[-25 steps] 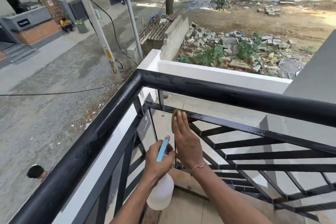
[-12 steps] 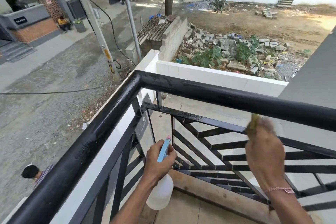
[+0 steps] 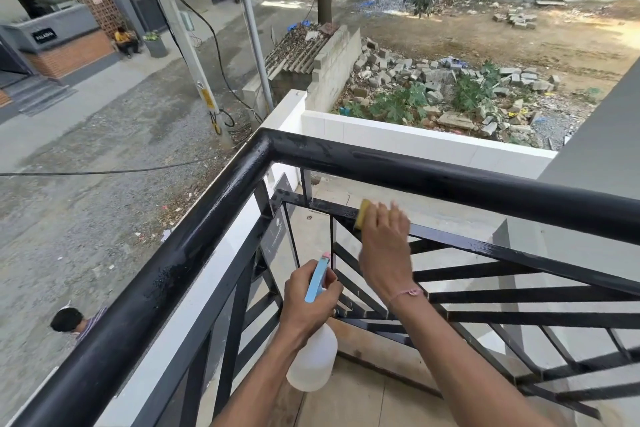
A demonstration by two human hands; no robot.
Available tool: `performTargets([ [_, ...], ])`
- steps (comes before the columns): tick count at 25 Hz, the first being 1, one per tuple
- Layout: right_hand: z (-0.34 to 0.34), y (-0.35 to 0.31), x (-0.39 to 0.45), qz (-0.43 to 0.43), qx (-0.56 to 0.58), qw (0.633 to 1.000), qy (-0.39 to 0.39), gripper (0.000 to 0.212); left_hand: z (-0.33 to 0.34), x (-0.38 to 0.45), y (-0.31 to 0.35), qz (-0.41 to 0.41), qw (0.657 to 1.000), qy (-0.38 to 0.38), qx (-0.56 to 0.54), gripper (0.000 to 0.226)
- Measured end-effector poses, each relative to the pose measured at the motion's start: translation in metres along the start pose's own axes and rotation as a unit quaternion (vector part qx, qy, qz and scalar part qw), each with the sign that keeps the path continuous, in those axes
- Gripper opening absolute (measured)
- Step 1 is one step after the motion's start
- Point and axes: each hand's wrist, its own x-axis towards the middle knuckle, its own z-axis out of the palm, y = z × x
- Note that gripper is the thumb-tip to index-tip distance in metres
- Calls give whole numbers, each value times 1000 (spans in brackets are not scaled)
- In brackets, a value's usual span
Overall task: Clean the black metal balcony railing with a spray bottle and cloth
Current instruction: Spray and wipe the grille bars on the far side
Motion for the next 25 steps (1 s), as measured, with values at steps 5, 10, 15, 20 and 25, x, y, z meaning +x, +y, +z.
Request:
performTargets([
  [5,9,-36,21,-257,-7,964,-61,91,0,-3,-8,-22,1000,14,14,11],
  [10,26,12,-27,-239,195,946,-100,76,0,-5,-22,-18,999,10,37,8],
  [15,70,78,-106,65,381,915,-114,45,17,-4,-44,0,997,41,63,23],
  [20,85,86,-153,131,411,890,-149,44,34,2,-56,61,994,75,56,21],
  [25,101,93,-163,165,419,884,-124,46,50,-1,-66,69,994,80,32,15],
])
